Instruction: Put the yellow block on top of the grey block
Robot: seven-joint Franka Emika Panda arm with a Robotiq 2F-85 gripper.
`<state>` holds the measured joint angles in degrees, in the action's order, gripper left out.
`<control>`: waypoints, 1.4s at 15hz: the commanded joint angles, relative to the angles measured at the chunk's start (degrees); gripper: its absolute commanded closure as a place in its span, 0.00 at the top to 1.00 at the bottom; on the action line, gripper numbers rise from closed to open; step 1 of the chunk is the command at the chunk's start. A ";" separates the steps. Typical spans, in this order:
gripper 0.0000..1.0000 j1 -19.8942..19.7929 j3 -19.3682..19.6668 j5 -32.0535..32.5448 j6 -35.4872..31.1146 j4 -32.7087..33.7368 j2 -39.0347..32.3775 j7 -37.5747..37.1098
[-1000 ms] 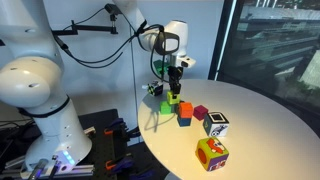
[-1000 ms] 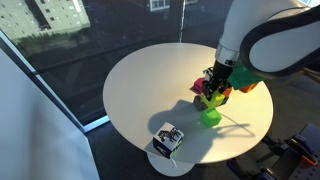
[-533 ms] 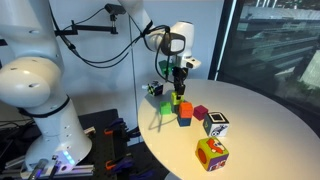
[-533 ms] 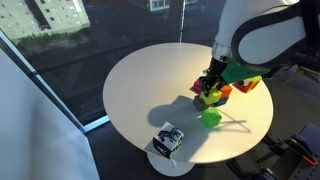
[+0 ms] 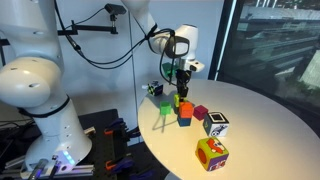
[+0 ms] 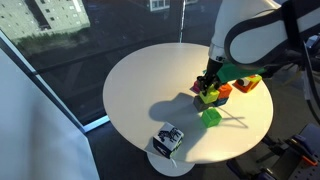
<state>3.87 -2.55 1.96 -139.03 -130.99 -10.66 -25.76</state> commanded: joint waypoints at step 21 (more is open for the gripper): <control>1.00 0.89 0.12 -1.73 8.56 0.21 3.99 3.33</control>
<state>4.62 -2.45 1.47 -133.25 -130.04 -9.72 -24.64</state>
